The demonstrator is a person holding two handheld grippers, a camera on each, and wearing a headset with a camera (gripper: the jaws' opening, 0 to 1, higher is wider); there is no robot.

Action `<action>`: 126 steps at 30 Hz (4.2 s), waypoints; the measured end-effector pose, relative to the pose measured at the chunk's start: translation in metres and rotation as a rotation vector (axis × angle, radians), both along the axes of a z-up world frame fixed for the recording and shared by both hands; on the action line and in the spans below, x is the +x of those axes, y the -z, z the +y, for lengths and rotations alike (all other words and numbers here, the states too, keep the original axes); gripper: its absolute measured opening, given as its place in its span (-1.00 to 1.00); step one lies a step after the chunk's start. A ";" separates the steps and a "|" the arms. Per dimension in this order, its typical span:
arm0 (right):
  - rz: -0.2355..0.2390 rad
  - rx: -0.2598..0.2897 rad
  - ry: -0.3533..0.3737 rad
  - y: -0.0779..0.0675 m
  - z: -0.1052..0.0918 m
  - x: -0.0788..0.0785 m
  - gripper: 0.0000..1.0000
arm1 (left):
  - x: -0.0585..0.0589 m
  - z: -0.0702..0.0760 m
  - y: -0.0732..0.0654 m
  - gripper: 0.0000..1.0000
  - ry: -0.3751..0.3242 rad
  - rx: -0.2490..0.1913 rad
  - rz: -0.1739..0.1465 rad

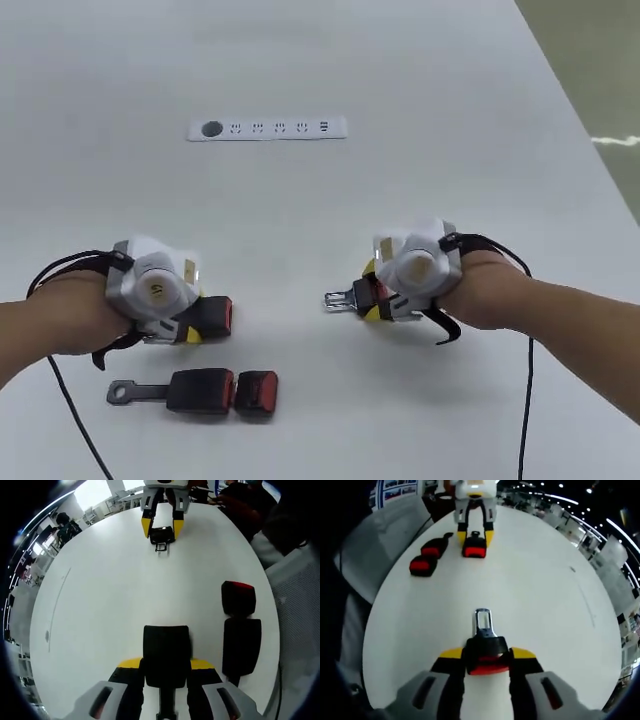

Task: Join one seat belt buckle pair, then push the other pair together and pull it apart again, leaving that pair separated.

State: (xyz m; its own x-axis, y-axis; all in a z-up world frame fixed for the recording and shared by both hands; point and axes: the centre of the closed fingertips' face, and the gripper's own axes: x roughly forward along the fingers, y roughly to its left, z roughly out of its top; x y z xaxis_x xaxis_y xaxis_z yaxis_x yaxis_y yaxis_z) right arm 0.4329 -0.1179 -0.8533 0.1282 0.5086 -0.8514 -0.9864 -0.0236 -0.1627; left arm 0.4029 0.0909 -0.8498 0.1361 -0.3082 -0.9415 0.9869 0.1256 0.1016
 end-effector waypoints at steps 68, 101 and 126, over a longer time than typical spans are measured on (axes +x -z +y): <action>-0.052 0.035 -0.021 -0.004 0.144 -0.029 -0.37 | -0.001 0.001 0.004 -0.35 0.003 -0.029 -0.032; 0.023 0.103 -0.030 -0.002 0.160 -0.029 -0.43 | 0.000 0.004 0.007 -0.36 0.034 -0.035 0.016; 0.023 0.119 0.000 -0.004 0.162 -0.031 -0.40 | -0.001 0.004 0.007 -0.35 0.032 -0.044 0.013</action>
